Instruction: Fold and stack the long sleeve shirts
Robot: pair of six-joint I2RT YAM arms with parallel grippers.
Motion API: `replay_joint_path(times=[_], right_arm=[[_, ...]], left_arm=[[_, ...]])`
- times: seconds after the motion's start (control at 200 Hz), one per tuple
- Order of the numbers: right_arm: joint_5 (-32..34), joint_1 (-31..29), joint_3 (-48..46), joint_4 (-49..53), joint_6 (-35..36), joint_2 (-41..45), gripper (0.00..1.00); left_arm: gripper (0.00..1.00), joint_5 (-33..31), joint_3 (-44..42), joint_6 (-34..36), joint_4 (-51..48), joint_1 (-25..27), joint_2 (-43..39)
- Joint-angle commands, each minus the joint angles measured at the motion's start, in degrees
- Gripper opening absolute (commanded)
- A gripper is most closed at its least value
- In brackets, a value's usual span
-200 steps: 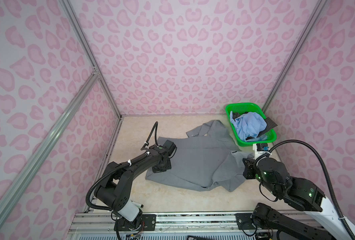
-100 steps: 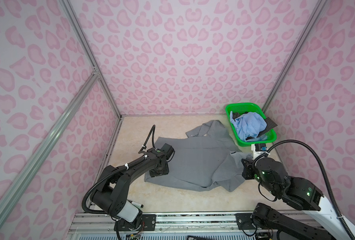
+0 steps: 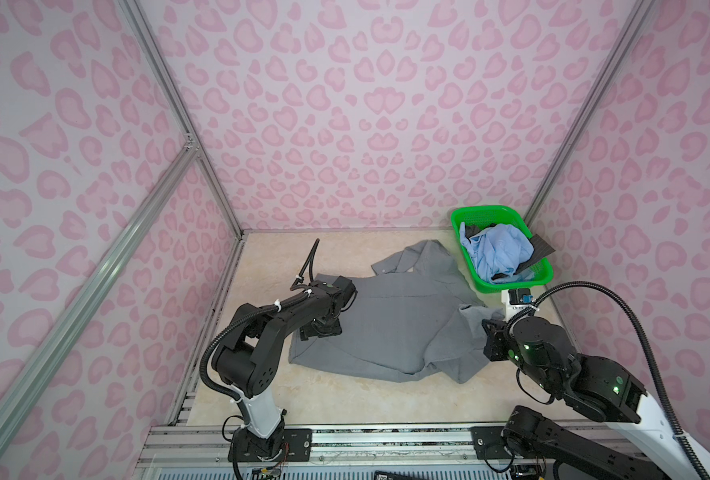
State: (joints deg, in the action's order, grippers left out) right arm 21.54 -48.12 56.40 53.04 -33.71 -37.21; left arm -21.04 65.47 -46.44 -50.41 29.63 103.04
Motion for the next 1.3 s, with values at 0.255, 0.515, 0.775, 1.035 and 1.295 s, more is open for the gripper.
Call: replay_joint_path(times=[0.255, 0.515, 0.775, 1.035, 1.295], right_arm=[[0.3, 0.0, -0.5, -0.9, 0.4, 1.0, 0.0], [-0.1, 0.0, -0.9, -1.6, 0.4, 1.1, 0.0], [0.3, 0.0, -0.8, -1.1, 0.3, 1.4, 0.0], [0.9, 0.0, -0.7, -0.8, 0.2, 1.7, 0.0], [1.7, 0.0, -0.7, -0.4, 0.3, 2.0, 0.0]], left_arm=[[0.61, -1.2, -3.0, -3.0, -2.5, 0.1, -0.4], [0.5, -1.0, -5.0, -3.1, -2.2, 0.3, -0.7], [0.37, -1.4, -5.8, -2.6, -1.6, 0.4, -0.2], [0.22, -0.5, -8.1, -2.7, 0.3, 0.6, 0.0], [0.12, -0.2, -9.2, -2.4, 1.3, 0.6, 0.1]])
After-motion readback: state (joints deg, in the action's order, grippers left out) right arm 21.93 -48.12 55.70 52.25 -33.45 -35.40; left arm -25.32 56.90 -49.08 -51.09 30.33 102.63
